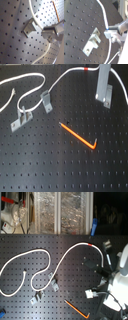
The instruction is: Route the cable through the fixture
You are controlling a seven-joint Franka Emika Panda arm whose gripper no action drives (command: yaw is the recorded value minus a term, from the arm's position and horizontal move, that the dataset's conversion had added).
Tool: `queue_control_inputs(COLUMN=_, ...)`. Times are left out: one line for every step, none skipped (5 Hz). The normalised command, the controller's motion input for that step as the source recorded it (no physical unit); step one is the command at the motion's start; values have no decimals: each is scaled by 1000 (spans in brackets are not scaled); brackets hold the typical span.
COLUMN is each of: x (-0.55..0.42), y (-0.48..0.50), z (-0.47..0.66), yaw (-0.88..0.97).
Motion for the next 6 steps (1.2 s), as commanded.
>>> queue_control_inputs(x=-56, y=345, z=125, yaw=134)
queue_control_inputs(x=55, y=306, z=146, yaw=189)
queue_control_inputs(x=6, y=-3, z=34, yaw=0)
queue_control_inputs(x=127, y=-27, z=489, yaw=-97)
queue_control_inputs(x=0, y=0, z=14, yaw=0)
queue_control_inputs(x=1, y=1, z=70, yaw=0)
